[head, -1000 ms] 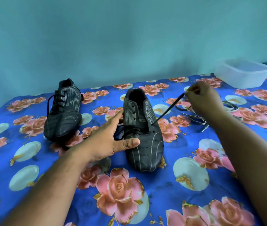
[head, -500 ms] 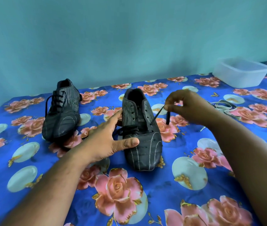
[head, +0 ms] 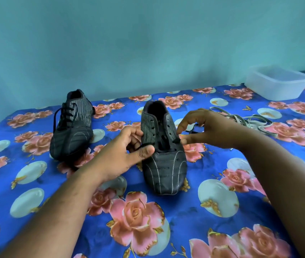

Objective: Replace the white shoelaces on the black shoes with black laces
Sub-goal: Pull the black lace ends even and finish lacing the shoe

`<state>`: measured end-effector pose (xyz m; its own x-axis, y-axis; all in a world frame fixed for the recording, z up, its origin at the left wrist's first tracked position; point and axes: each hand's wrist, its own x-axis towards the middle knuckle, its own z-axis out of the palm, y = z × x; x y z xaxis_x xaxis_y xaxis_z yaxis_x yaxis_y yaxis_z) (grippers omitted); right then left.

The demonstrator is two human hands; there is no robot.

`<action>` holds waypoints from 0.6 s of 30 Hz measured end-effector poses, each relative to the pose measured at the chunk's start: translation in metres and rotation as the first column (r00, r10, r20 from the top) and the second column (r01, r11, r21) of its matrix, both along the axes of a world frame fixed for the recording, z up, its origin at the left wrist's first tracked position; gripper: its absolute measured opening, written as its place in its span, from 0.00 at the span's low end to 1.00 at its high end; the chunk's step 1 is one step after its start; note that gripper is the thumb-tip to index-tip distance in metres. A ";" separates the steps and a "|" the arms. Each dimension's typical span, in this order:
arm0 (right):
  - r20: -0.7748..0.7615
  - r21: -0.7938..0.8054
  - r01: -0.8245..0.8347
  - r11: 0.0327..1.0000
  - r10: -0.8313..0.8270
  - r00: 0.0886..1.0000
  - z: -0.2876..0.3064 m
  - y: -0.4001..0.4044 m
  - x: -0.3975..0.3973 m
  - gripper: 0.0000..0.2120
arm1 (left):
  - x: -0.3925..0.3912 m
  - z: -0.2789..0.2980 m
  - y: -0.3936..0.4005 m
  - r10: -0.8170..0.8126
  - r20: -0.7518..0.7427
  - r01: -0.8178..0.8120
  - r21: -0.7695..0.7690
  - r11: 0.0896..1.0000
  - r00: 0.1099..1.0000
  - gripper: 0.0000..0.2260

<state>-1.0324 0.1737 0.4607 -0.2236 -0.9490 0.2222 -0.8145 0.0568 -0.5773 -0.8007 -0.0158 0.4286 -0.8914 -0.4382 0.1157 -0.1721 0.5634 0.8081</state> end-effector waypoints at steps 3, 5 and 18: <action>-0.048 -0.013 -0.042 0.999 0.041 0.998 -0.003 -0.003 -0.001 0.06 | -0.003 -0.002 0.000 0.004 -0.056 0.000 0.083 0.997 0.998 0.16; -0.066 -0.045 -0.046 0.998 0.043 0.997 -0.003 -0.002 -0.004 0.03 | -0.005 -0.006 -0.004 0.012 -0.076 -0.009 0.043 0.999 0.997 0.11; -0.012 0.000 -0.057 0.998 0.057 0.998 -0.004 -0.004 -0.001 0.03 | -0.003 -0.001 -0.001 0.091 -0.058 -0.078 0.196 0.978 0.994 0.21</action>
<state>-1.0335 0.1694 0.4567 -0.1667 -0.9601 0.2247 -0.8232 0.0100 -0.5677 -0.8035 -0.0171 0.4271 -0.8436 -0.5311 0.0793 -0.1544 0.3813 0.9115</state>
